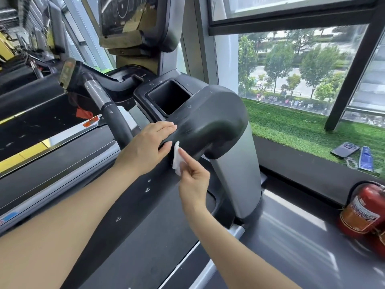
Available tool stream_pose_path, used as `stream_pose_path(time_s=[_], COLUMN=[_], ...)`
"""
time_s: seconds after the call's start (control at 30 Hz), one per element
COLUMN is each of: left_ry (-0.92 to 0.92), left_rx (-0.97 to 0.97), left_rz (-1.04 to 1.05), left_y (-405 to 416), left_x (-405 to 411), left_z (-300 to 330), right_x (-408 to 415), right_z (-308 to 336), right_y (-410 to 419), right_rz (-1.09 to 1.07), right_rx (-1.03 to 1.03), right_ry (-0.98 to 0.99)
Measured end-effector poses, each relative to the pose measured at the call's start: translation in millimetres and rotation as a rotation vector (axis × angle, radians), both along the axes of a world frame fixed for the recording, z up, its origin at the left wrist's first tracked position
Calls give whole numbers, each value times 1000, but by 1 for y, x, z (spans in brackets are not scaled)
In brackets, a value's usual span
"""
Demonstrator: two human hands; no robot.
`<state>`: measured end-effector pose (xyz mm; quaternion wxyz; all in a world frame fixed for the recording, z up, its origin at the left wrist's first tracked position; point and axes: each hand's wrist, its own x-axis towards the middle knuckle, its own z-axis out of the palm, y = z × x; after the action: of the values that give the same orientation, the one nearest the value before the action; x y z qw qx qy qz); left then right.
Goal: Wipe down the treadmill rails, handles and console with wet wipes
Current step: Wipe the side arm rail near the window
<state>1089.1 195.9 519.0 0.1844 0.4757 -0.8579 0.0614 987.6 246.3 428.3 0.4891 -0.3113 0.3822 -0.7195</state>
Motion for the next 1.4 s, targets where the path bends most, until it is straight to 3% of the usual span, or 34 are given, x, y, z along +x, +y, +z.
stream_pose_path(time_s=[0.13,0.27,0.47,0.77,0.9,1.07,1.4], left_ry=[3,6,9,0,22,26,28], left_rx=[-10,-9,-8,-4,-3,-5,-6], left_rz=[8,15,24,29,22,26,26], left_y=[0,-2,-3,-3,-3,-3,-2], left_x=[1,2,4,5,4,5,3], left_z=[0,-1,-4,-4,-5,-5,-5], right_x=[-40,-77,-91,-82,-85,-94,-52], right_z=[8,15,0,-19,-21,-7,-4], right_y=[-29,-76,-136,-149,-150,-149,-108], right_rz=[6,-116,-362,-537,-526,-474,-430], right_rx=[123,170,354,222,173,184,-237], right_ry=[-511,-593,-293,387,445,380,639])
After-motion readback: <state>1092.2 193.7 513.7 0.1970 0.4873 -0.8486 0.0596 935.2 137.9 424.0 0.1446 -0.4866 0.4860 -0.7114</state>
